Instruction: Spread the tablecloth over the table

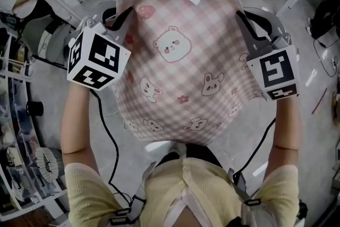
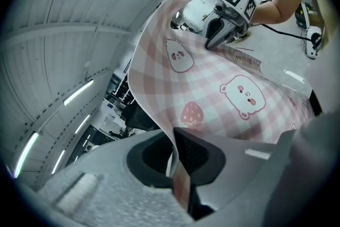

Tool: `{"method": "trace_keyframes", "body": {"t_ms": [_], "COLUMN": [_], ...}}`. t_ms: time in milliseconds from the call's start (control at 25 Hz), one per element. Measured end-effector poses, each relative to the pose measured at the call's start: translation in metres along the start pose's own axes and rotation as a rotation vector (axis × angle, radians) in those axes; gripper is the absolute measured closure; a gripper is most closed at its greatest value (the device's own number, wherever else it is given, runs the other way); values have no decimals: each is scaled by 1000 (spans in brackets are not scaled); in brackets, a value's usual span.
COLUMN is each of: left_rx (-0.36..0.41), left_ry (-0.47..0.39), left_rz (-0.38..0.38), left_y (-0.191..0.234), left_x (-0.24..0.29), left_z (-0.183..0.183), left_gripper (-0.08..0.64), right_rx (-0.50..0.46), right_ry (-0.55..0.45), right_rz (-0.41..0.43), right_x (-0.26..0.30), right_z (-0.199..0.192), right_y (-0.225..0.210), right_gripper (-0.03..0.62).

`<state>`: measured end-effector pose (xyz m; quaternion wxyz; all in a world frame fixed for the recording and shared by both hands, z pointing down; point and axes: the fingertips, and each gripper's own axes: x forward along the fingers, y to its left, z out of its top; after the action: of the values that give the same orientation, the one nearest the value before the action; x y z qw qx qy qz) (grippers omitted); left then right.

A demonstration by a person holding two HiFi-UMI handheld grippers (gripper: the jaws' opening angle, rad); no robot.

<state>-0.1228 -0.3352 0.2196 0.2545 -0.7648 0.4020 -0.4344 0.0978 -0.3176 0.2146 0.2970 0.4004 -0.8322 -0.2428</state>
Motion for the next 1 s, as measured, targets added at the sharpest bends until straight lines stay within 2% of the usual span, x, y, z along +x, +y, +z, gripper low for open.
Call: {"method": "trace_keyframes", "body": {"t_ms": [160, 360, 640, 1000], "left_rx": [30, -28, -58, -10], "left_ry": [72, 111, 179, 254], "left_rz": [-24, -50, -89, -111], "left_y": [6, 2, -9, -47], "left_x": [47, 76, 144, 198], "left_z": [-10, -34, -55, -88], "left_gripper": [543, 546, 547, 546], "right_rx": [-17, -61, -24, 34], "right_ry": [1, 30, 75, 182], "right_rz": [37, 86, 142, 165], "right_x": [36, 65, 123, 167], "right_z": [-20, -33, -86, -149], "right_y": [-17, -7, -8, 24], "right_gripper": [568, 568, 568, 568]}}
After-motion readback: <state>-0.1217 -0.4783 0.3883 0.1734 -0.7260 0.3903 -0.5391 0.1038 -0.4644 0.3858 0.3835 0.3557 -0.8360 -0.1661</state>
